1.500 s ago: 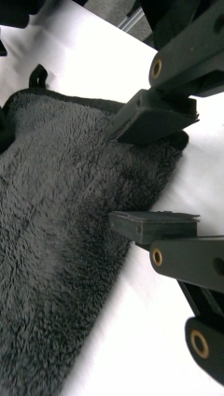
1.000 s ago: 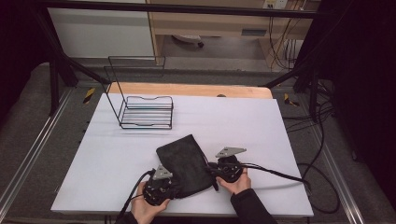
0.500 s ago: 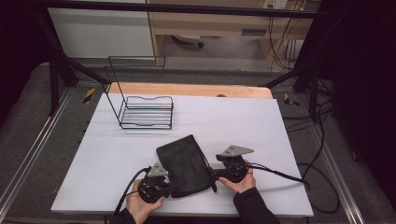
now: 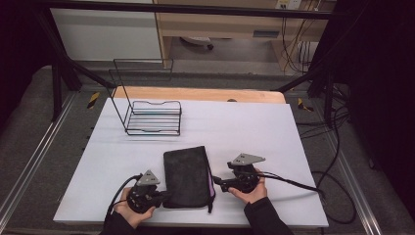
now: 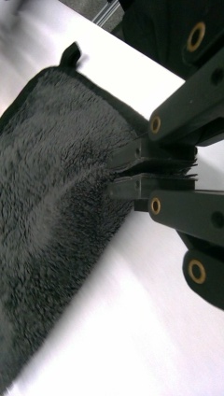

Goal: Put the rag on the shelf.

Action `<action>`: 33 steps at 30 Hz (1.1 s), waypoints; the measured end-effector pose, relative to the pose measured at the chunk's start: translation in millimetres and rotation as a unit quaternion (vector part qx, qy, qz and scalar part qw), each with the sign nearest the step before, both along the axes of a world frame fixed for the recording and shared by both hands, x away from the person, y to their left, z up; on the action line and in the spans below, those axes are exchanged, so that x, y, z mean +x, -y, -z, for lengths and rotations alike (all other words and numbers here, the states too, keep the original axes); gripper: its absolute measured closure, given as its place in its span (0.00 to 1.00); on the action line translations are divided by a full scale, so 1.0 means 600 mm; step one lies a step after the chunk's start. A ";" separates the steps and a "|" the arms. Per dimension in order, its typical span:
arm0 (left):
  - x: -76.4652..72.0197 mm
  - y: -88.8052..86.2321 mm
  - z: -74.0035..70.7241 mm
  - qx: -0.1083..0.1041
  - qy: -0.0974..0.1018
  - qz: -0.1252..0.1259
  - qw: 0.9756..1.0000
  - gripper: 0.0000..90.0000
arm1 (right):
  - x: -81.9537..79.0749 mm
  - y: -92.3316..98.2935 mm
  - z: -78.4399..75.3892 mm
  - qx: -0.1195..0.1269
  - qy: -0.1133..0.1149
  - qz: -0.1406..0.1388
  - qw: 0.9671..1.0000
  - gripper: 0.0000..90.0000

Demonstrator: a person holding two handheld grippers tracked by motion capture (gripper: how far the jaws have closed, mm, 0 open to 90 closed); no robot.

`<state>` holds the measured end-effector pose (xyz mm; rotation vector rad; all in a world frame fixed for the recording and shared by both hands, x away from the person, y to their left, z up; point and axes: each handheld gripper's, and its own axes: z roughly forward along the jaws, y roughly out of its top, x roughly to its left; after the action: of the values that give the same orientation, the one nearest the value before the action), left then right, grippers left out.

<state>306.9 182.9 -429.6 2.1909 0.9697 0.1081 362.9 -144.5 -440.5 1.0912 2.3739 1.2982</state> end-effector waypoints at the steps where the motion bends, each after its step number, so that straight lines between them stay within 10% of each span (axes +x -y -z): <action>1: 0.001 -0.007 0.000 0.000 -0.002 -0.001 1.000 0.95 | 0.000 0.000 0.000 0.000 -0.001 0.000 1.000 0.20; 15: -0.006 -0.032 0.003 0.014 0.023 0.005 1.000 0.88 | 0.002 0.000 -0.001 0.005 -0.006 0.004 1.000 0.11; 26: 0.019 -0.048 -0.015 -0.021 0.048 -0.023 0.998 0.38 | 0.004 0.004 -0.009 0.015 -0.001 0.003 1.000 0.05; 33: 0.048 -0.064 -0.025 -0.029 0.054 -0.040 0.997 0.24 | 0.005 0.004 -0.010 0.018 -0.001 0.004 1.000 0.04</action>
<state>335.7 221.3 -414.9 2.0719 0.9876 0.2318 365.9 -146.9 -434.4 1.1126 2.3533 1.3437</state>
